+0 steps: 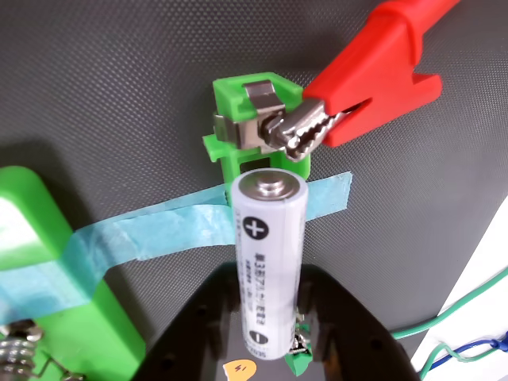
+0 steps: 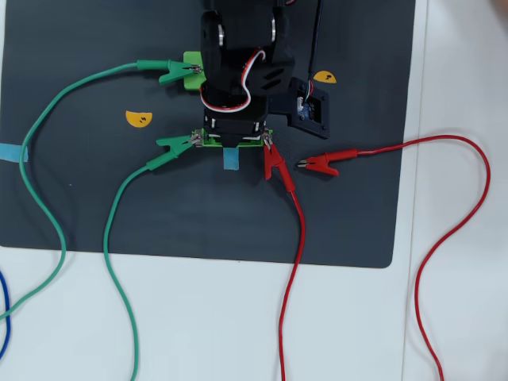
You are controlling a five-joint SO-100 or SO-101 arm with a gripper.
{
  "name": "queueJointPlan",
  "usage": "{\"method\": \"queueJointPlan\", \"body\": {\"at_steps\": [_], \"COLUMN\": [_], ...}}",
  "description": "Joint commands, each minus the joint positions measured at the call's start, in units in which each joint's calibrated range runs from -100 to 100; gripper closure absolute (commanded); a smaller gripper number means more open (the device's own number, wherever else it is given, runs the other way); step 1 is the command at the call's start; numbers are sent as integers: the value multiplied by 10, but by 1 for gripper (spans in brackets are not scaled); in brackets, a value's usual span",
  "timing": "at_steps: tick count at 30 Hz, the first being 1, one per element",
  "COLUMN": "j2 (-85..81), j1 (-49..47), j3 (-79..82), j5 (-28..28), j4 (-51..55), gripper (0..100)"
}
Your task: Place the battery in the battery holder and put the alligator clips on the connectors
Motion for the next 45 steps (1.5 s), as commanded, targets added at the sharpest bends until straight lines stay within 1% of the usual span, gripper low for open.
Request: {"method": "queueJointPlan", "body": {"at_steps": [1, 15, 19, 29, 35, 45], "j2": [-1, -1, -1, 1, 40, 52], "j1": [0, -8, -21, -18, -14, -2], "j3": [-23, -24, -24, -27, -45, -48], "j5": [3, 3, 15, 17, 17, 17], "j4": [-7, -7, -7, -7, -7, -7], "gripper": [99, 99, 99, 99, 99, 99]}}
